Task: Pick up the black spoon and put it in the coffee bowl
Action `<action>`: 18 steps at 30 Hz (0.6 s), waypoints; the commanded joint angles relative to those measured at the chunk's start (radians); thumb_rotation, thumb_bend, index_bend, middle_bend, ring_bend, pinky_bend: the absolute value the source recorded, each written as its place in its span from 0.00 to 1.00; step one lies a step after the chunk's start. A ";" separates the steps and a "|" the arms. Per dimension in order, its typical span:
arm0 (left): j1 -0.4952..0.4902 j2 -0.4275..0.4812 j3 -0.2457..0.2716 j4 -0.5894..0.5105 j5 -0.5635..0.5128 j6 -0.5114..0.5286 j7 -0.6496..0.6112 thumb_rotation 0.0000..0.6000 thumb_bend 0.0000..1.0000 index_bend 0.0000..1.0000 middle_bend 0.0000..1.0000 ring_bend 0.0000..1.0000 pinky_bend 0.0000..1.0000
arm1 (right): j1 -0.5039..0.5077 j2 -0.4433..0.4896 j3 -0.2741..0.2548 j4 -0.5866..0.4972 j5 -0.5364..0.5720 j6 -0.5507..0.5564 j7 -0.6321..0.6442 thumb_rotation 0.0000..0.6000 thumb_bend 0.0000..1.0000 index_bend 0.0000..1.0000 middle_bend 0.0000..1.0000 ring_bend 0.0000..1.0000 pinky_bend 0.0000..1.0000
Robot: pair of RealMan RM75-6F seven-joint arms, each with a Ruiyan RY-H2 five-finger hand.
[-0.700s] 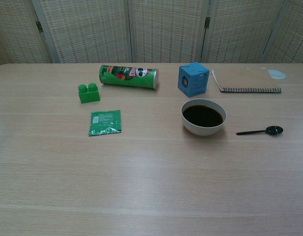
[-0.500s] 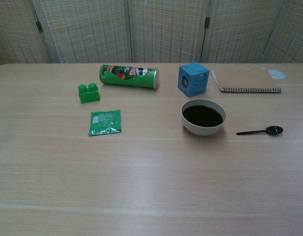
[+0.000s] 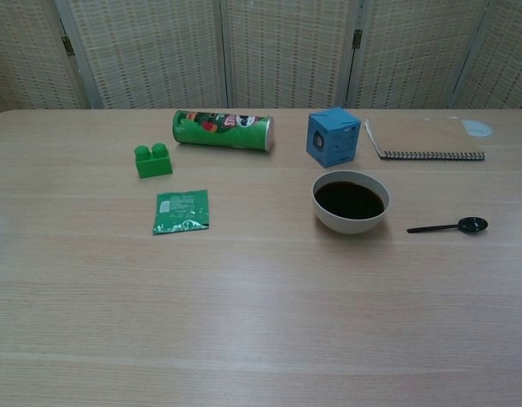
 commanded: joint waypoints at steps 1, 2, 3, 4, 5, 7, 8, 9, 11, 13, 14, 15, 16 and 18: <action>0.002 -0.001 0.001 0.002 -0.001 0.002 -0.003 1.00 0.23 0.27 0.30 0.25 0.27 | 0.018 -0.014 0.008 -0.002 0.000 -0.018 -0.031 1.00 0.24 0.29 0.37 0.33 0.31; 0.004 -0.001 0.001 0.003 -0.001 0.004 -0.006 1.00 0.23 0.27 0.30 0.25 0.27 | 0.024 -0.018 0.010 -0.004 0.002 -0.028 -0.042 1.00 0.24 0.29 0.39 0.35 0.31; 0.006 -0.003 0.002 0.006 -0.001 0.006 -0.009 1.00 0.23 0.27 0.30 0.25 0.27 | 0.033 -0.024 0.014 -0.007 0.007 -0.041 -0.059 1.00 0.23 0.29 0.39 0.37 0.31; 0.008 -0.004 0.003 0.009 -0.001 0.007 -0.012 1.00 0.23 0.27 0.30 0.25 0.27 | 0.041 -0.029 0.017 -0.008 0.010 -0.050 -0.073 1.00 0.23 0.29 0.40 0.38 0.31; 0.009 -0.005 0.003 0.012 -0.001 0.007 -0.015 1.00 0.23 0.27 0.30 0.25 0.27 | 0.049 -0.036 0.020 -0.008 0.012 -0.060 -0.087 1.00 0.23 0.29 0.41 0.39 0.31; 0.010 -0.006 0.004 0.017 -0.003 0.007 -0.020 1.00 0.23 0.27 0.30 0.25 0.27 | 0.070 -0.053 0.027 -0.007 0.015 -0.086 -0.119 1.00 0.23 0.29 0.42 0.43 0.35; 0.011 -0.007 0.004 0.019 -0.003 0.007 -0.021 1.00 0.23 0.27 0.30 0.25 0.27 | 0.080 -0.060 0.029 -0.006 0.018 -0.099 -0.128 1.00 0.24 0.29 0.43 0.46 0.39; 0.011 -0.007 0.004 0.021 -0.003 0.008 -0.023 1.00 0.23 0.27 0.30 0.25 0.27 | 0.091 -0.067 0.032 -0.004 0.021 -0.115 -0.135 1.00 0.24 0.29 0.45 0.48 0.42; 0.013 -0.007 0.003 0.026 -0.001 0.011 -0.028 1.00 0.23 0.27 0.30 0.25 0.27 | 0.119 -0.085 0.043 0.007 0.035 -0.153 -0.152 1.00 0.24 0.29 0.48 0.55 0.51; 0.015 -0.008 0.003 0.031 -0.001 0.014 -0.034 1.00 0.23 0.27 0.30 0.25 0.27 | 0.148 -0.105 0.054 0.027 0.048 -0.189 -0.173 1.00 0.24 0.29 0.52 0.61 0.62; 0.017 -0.009 0.004 0.033 -0.002 0.016 -0.036 1.00 0.23 0.27 0.30 0.25 0.27 | 0.160 -0.116 0.059 0.037 0.054 -0.204 -0.183 1.00 0.24 0.29 0.56 0.66 0.71; 0.019 -0.009 0.005 0.035 -0.002 0.017 -0.037 1.00 0.23 0.27 0.30 0.25 0.27 | 0.176 -0.129 0.063 0.050 0.060 -0.226 -0.194 1.00 0.24 0.29 0.58 0.70 0.75; 0.021 -0.009 0.006 0.037 -0.003 0.017 -0.039 1.00 0.23 0.27 0.30 0.25 0.27 | 0.188 -0.139 0.065 0.060 0.065 -0.243 -0.200 1.00 0.24 0.30 0.62 0.74 0.82; 0.024 -0.009 0.007 0.040 -0.005 0.019 -0.042 1.00 0.23 0.27 0.30 0.25 0.27 | 0.212 -0.158 0.067 0.081 0.074 -0.277 -0.213 1.00 0.25 0.31 0.69 0.83 0.91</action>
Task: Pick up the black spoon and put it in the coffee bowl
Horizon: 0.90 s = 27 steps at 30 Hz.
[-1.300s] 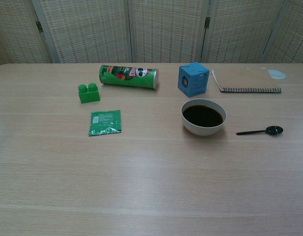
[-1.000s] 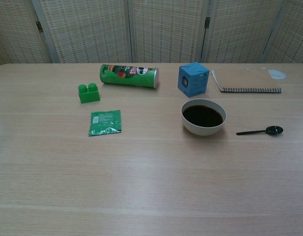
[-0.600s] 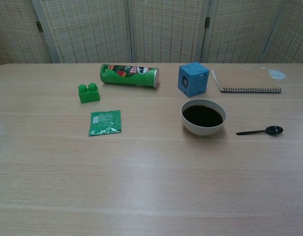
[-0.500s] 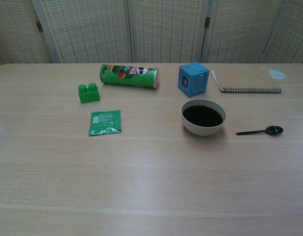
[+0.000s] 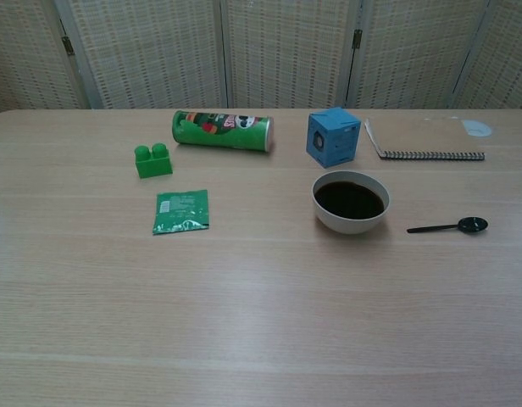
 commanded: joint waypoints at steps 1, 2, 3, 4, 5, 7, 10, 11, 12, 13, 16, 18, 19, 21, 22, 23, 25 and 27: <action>0.004 0.000 0.001 0.003 -0.004 0.001 -0.003 1.00 0.23 0.27 0.30 0.25 0.27 | 0.052 -0.045 0.011 0.048 0.025 -0.067 -0.032 1.00 0.26 0.31 0.73 0.87 0.95; 0.005 0.000 0.002 0.004 -0.005 0.001 -0.003 1.00 0.23 0.27 0.30 0.25 0.27 | 0.063 -0.055 0.013 0.061 0.030 -0.083 -0.038 1.00 0.26 0.32 0.76 0.91 0.98; 0.006 0.000 0.002 0.006 -0.006 0.002 -0.005 1.00 0.23 0.27 0.30 0.25 0.27 | 0.077 -0.068 0.015 0.078 0.040 -0.104 -0.044 1.00 0.27 0.33 0.78 0.93 0.99; 0.008 0.000 0.002 0.007 -0.007 0.002 -0.005 1.00 0.23 0.27 0.30 0.25 0.27 | 0.087 -0.078 0.017 0.092 0.048 -0.119 -0.049 1.00 0.28 0.34 0.80 0.95 1.00; 0.008 0.000 0.003 0.008 -0.007 0.002 -0.005 1.00 0.23 0.27 0.30 0.25 0.27 | 0.096 -0.088 0.019 0.106 0.056 -0.132 -0.055 1.00 0.29 0.35 0.82 0.98 1.00; 0.010 0.000 0.003 0.009 -0.008 0.002 -0.004 1.00 0.23 0.27 0.30 0.25 0.27 | 0.118 -0.113 0.025 0.138 0.075 -0.162 -0.061 1.00 0.29 0.36 0.85 1.00 1.00; 0.011 0.000 0.003 0.008 -0.007 0.002 -0.003 1.00 0.23 0.27 0.30 0.25 0.27 | 0.145 -0.146 0.032 0.178 0.103 -0.202 -0.067 1.00 0.29 0.37 0.86 1.00 1.00; 0.011 0.000 0.003 0.008 -0.006 0.003 -0.002 1.00 0.23 0.27 0.30 0.25 0.27 | 0.153 -0.154 0.033 0.187 0.110 -0.213 -0.069 1.00 0.30 0.37 0.86 1.00 1.00; 0.012 -0.001 0.003 0.008 -0.005 0.005 -0.003 1.00 0.23 0.27 0.30 0.25 0.27 | 0.160 -0.162 0.035 0.196 0.117 -0.223 -0.071 1.00 0.30 0.38 0.86 1.00 1.00; 0.013 -0.002 0.002 0.011 -0.002 0.010 -0.003 1.00 0.23 0.27 0.30 0.25 0.27 | 0.169 -0.172 0.036 0.209 0.126 -0.235 -0.074 1.00 0.31 0.38 0.86 1.00 1.00; 0.017 -0.004 0.001 0.014 -0.002 0.016 -0.004 1.00 0.23 0.27 0.30 0.25 0.27 | 0.195 -0.202 0.043 0.248 0.155 -0.274 -0.084 1.00 0.31 0.38 0.86 1.00 1.00; 0.018 -0.002 0.002 0.013 -0.003 0.015 -0.001 1.00 0.23 0.27 0.30 0.25 0.27 | 0.213 -0.220 0.048 0.271 0.167 -0.294 -0.090 1.00 0.31 0.38 0.86 1.00 1.00; 0.019 -0.001 0.002 0.011 -0.001 0.016 -0.002 1.00 0.23 0.27 0.30 0.25 0.27 | 0.224 -0.231 0.051 0.285 0.174 -0.305 -0.092 1.00 0.31 0.38 0.86 1.00 1.00; 0.020 -0.002 0.001 0.008 0.003 0.020 -0.010 1.00 0.23 0.28 0.30 0.25 0.27 | 0.240 -0.248 0.055 0.306 0.182 -0.320 -0.092 1.00 0.31 0.39 0.86 1.00 1.00; 0.021 -0.002 0.000 0.009 0.005 0.023 -0.012 1.00 0.23 0.28 0.30 0.25 0.27 | 0.251 -0.260 0.058 0.322 0.187 -0.332 -0.089 1.00 0.31 0.39 0.86 1.00 1.00; 0.021 -0.003 0.000 0.010 0.006 0.024 -0.011 1.00 0.23 0.28 0.30 0.25 0.27 | 0.259 -0.269 0.059 0.335 0.192 -0.341 -0.088 1.00 0.31 0.40 0.86 1.00 1.00; 0.021 -0.003 0.000 0.010 0.006 0.023 -0.008 1.00 0.23 0.28 0.30 0.25 0.27 | 0.277 -0.290 0.061 0.366 0.201 -0.362 -0.085 1.00 0.31 0.41 0.86 1.00 1.00; 0.021 -0.002 0.000 0.008 0.006 0.021 -0.008 1.00 0.23 0.28 0.30 0.25 0.27 | 0.292 -0.311 0.061 0.395 0.207 -0.379 -0.084 1.00 0.31 0.42 0.86 1.00 1.00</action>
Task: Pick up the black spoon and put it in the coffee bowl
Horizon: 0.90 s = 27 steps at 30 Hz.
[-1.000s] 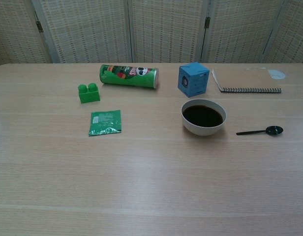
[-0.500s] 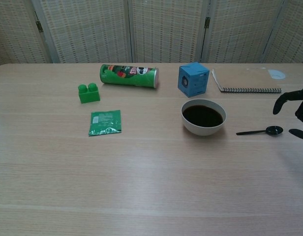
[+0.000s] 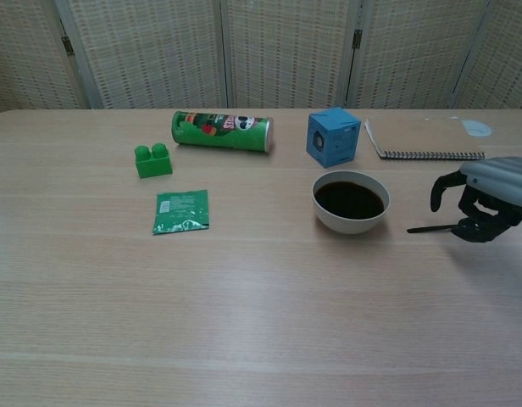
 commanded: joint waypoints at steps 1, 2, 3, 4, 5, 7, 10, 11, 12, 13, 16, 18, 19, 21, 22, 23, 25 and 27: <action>0.000 0.001 0.000 -0.002 0.001 -0.001 -0.002 1.00 0.23 0.28 0.30 0.25 0.27 | 0.028 -0.037 0.002 0.046 0.013 -0.028 0.003 1.00 0.31 0.42 0.86 1.00 1.00; 0.000 0.002 0.000 -0.002 0.001 -0.001 -0.004 1.00 0.23 0.28 0.30 0.25 0.27 | 0.033 -0.045 0.002 0.056 0.015 -0.031 0.004 1.00 0.31 0.43 0.86 1.00 1.00; 0.001 0.002 -0.001 -0.002 0.000 -0.001 -0.008 1.00 0.23 0.28 0.30 0.25 0.27 | 0.038 -0.055 0.002 0.069 0.018 -0.036 0.004 1.00 0.31 0.43 0.86 1.00 1.00; 0.001 0.003 -0.001 -0.001 -0.001 -0.001 -0.010 1.00 0.23 0.28 0.29 0.25 0.27 | 0.043 -0.062 0.003 0.080 0.021 -0.040 0.005 1.00 0.31 0.44 0.86 1.00 1.00; 0.002 0.003 -0.001 -0.001 0.000 0.000 -0.012 1.00 0.23 0.28 0.29 0.25 0.27 | 0.047 -0.068 0.004 0.090 0.025 -0.043 0.005 1.00 0.31 0.44 0.86 1.00 1.00; 0.002 0.004 -0.001 0.000 0.001 -0.001 -0.013 1.00 0.23 0.28 0.29 0.25 0.27 | 0.055 -0.083 0.007 0.115 0.035 -0.051 0.008 1.00 0.31 0.45 0.86 1.00 1.00; 0.002 0.004 -0.002 0.001 0.000 -0.001 -0.012 1.00 0.23 0.28 0.29 0.25 0.27 | 0.068 -0.101 0.010 0.141 0.042 -0.059 0.015 1.00 0.30 0.46 0.86 1.00 1.00; 0.002 0.005 -0.002 0.001 -0.001 -0.002 -0.011 1.00 0.23 0.28 0.29 0.25 0.27 | 0.072 -0.104 0.011 0.147 0.043 -0.061 0.017 1.00 0.30 0.46 0.86 1.00 1.00; 0.003 0.005 -0.003 0.001 -0.001 -0.002 -0.011 1.00 0.23 0.28 0.29 0.25 0.27 | 0.076 -0.108 0.011 0.153 0.044 -0.064 0.018 1.00 0.30 0.47 0.86 1.00 1.00; 0.003 0.004 -0.003 0.001 -0.001 0.000 -0.010 1.00 0.23 0.28 0.29 0.25 0.27 | 0.080 -0.112 0.012 0.160 0.045 -0.066 0.019 1.00 0.30 0.47 0.86 1.00 1.00; 0.005 0.004 -0.003 0.000 -0.001 0.001 -0.010 1.00 0.23 0.28 0.29 0.25 0.27 | 0.090 -0.122 0.012 0.176 0.048 -0.071 0.024 1.00 0.30 0.48 0.86 1.00 1.00; 0.006 0.004 -0.003 0.001 -0.003 0.001 -0.010 1.00 0.23 0.28 0.29 0.25 0.27 | 0.093 -0.127 0.011 0.184 0.049 -0.073 0.026 1.00 0.30 0.49 0.86 1.00 1.00; 0.006 0.003 -0.003 0.002 -0.003 0.001 -0.010 1.00 0.23 0.28 0.29 0.25 0.27 | 0.095 -0.130 0.010 0.188 0.050 -0.073 0.027 1.00 0.30 0.49 0.86 1.00 1.00; 0.007 0.003 -0.003 0.002 -0.004 0.001 -0.010 1.00 0.23 0.28 0.29 0.25 0.27 | 0.096 -0.133 0.009 0.192 0.050 -0.073 0.028 1.00 0.30 0.49 0.86 1.00 1.00; 0.007 0.003 -0.003 0.003 -0.004 0.000 -0.010 1.00 0.23 0.28 0.29 0.25 0.27 | 0.097 -0.135 0.008 0.194 0.050 -0.073 0.029 1.00 0.30 0.49 0.86 1.00 1.00; 0.007 0.004 -0.003 0.003 -0.004 -0.001 -0.011 1.00 0.23 0.28 0.29 0.25 0.27 | 0.099 -0.140 0.007 0.200 0.050 -0.074 0.030 1.00 0.30 0.49 0.86 1.00 1.00; 0.006 0.003 -0.004 0.004 -0.004 0.000 -0.010 1.00 0.23 0.28 0.29 0.25 0.27 | 0.102 -0.150 0.005 0.210 0.053 -0.079 0.033 1.00 0.30 0.49 0.86 1.00 1.00; 0.006 0.003 -0.005 0.005 -0.005 -0.002 -0.009 1.00 0.23 0.28 0.29 0.25 0.27 | 0.105 -0.157 0.003 0.218 0.054 -0.081 0.034 1.00 0.30 0.49 0.86 1.00 1.00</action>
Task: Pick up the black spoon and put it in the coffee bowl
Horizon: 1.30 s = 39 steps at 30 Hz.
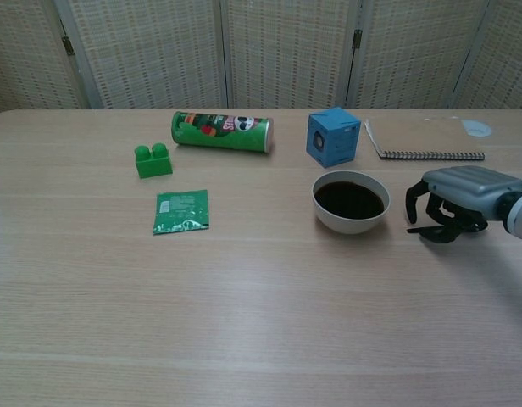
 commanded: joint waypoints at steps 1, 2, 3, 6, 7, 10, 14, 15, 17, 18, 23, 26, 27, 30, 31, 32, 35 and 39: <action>0.000 -0.001 0.000 0.001 -0.001 -0.002 0.000 1.00 0.23 0.28 0.29 0.25 0.27 | 0.004 -0.007 -0.004 0.009 0.002 -0.004 0.001 1.00 0.30 0.50 0.86 1.00 1.00; 0.000 -0.001 0.000 0.002 -0.002 -0.003 0.000 1.00 0.23 0.28 0.29 0.25 0.27 | 0.005 -0.009 -0.005 0.011 0.002 -0.005 0.001 1.00 0.30 0.50 0.86 1.00 1.00; 0.000 -0.001 0.000 0.002 -0.002 -0.003 0.000 1.00 0.23 0.28 0.29 0.25 0.27 | 0.006 -0.012 -0.007 0.015 0.002 -0.006 0.001 1.00 0.30 0.50 0.86 1.00 1.00; 0.002 -0.002 0.001 0.004 -0.003 -0.003 -0.001 1.00 0.23 0.28 0.29 0.25 0.27 | 0.010 -0.016 -0.009 0.020 0.002 -0.006 0.003 1.00 0.30 0.50 0.86 1.00 1.00; 0.002 -0.002 0.001 0.004 -0.004 -0.002 -0.001 1.00 0.23 0.28 0.29 0.25 0.27 | 0.010 -0.017 -0.009 0.021 0.001 -0.005 0.004 1.00 0.30 0.51 0.86 1.00 1.00; 0.003 -0.003 0.000 0.006 -0.004 -0.002 -0.002 1.00 0.23 0.28 0.29 0.25 0.27 | 0.013 -0.018 -0.010 0.023 0.002 -0.005 0.006 1.00 0.31 0.52 0.86 1.00 1.00; 0.004 -0.004 0.002 0.008 -0.004 -0.003 -0.004 1.00 0.23 0.28 0.29 0.25 0.27 | 0.016 -0.019 -0.013 0.026 0.004 -0.009 0.003 1.00 0.31 0.52 0.86 1.00 1.00; 0.004 -0.004 0.002 0.009 -0.004 -0.003 -0.004 1.00 0.23 0.28 0.29 0.25 0.27 | 0.016 -0.019 -0.013 0.027 0.005 -0.010 0.002 1.00 0.31 0.52 0.86 1.00 1.00; 0.005 -0.005 0.002 0.010 -0.004 -0.003 -0.006 1.00 0.23 0.28 0.29 0.25 0.27 | 0.017 -0.019 -0.014 0.027 0.008 -0.011 0.000 1.00 0.31 0.52 0.86 1.00 1.00; 0.005 -0.005 0.001 0.010 -0.004 -0.003 -0.006 1.00 0.23 0.28 0.29 0.25 0.27 | 0.017 -0.019 -0.014 0.027 0.009 -0.011 0.000 1.00 0.31 0.52 0.86 1.00 1.00; 0.007 -0.006 0.003 0.013 -0.003 -0.002 -0.008 1.00 0.23 0.28 0.29 0.25 0.27 | 0.018 -0.019 -0.018 0.025 0.012 -0.013 -0.003 1.00 0.32 0.52 0.86 1.00 1.00; 0.009 -0.007 0.004 0.014 -0.002 0.000 -0.010 1.00 0.23 0.28 0.29 0.25 0.27 | 0.018 -0.021 -0.020 0.028 0.015 -0.015 -0.005 1.00 0.32 0.53 0.86 1.00 1.00; 0.010 -0.007 0.004 0.015 -0.002 0.000 -0.011 1.00 0.23 0.28 0.29 0.25 0.27 | 0.017 -0.021 -0.021 0.028 0.016 -0.015 -0.005 1.00 0.32 0.53 0.86 1.00 1.00; 0.010 -0.007 0.003 0.017 -0.001 0.001 -0.013 1.00 0.23 0.28 0.29 0.25 0.27 | 0.016 -0.022 -0.021 0.029 0.012 -0.008 0.003 1.00 0.34 0.56 0.86 1.00 1.00; 0.011 -0.007 0.003 0.017 -0.001 0.001 -0.014 1.00 0.23 0.28 0.29 0.25 0.27 | 0.016 -0.022 -0.022 0.029 0.010 -0.005 0.006 1.00 0.34 0.56 0.87 1.00 1.00; 0.011 -0.008 0.004 0.018 -0.001 0.002 -0.014 1.00 0.23 0.28 0.29 0.25 0.27 | 0.015 -0.022 -0.022 0.030 0.008 -0.002 0.009 1.00 0.35 0.57 0.87 1.00 1.00; 0.012 -0.009 0.005 0.020 0.000 0.001 -0.015 1.00 0.23 0.28 0.29 0.25 0.27 | 0.013 -0.021 -0.023 0.032 0.005 0.002 0.017 1.00 0.37 0.58 0.87 1.00 1.00; 0.013 -0.010 0.004 0.021 0.000 0.001 -0.017 1.00 0.23 0.28 0.29 0.25 0.27 | 0.010 -0.019 -0.023 0.032 0.001 0.011 0.034 1.00 0.39 0.60 0.87 1.00 1.00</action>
